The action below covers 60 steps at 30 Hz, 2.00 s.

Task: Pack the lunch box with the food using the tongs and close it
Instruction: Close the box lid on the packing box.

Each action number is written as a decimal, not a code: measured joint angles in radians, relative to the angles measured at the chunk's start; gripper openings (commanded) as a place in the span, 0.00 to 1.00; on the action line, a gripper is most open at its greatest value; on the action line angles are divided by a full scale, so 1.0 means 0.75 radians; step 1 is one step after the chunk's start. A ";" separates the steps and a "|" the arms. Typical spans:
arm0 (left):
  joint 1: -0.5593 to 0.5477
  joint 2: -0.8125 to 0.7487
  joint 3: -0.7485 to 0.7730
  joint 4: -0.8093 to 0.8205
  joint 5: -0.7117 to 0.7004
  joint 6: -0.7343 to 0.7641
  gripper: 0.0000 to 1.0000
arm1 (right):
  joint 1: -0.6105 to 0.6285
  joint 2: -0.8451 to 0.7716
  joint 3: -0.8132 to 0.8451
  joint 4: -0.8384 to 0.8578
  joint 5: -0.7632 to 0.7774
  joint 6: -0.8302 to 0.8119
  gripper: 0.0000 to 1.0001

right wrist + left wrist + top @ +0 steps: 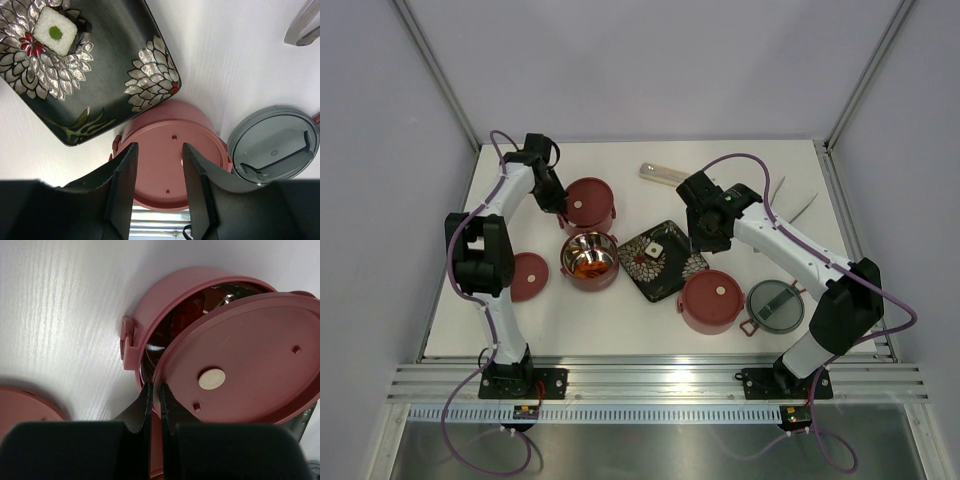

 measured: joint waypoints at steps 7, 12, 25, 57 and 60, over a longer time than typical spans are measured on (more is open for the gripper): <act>-0.009 0.012 0.012 -0.027 -0.010 -0.001 0.00 | 0.000 0.000 0.000 -0.001 0.005 0.001 0.48; -0.010 0.018 0.038 -0.070 -0.051 0.001 0.00 | 0.000 0.000 0.000 -0.001 0.005 0.001 0.48; -0.011 0.095 0.125 -0.129 -0.101 0.001 0.05 | 0.000 0.001 0.001 -0.006 0.005 0.001 0.48; -0.149 -0.012 0.237 -0.098 -0.223 0.105 0.59 | 0.000 0.001 0.003 -0.031 0.004 0.001 0.48; -0.180 0.021 0.260 -0.082 -0.226 0.126 0.63 | 0.000 0.001 0.003 -0.034 0.005 0.001 0.48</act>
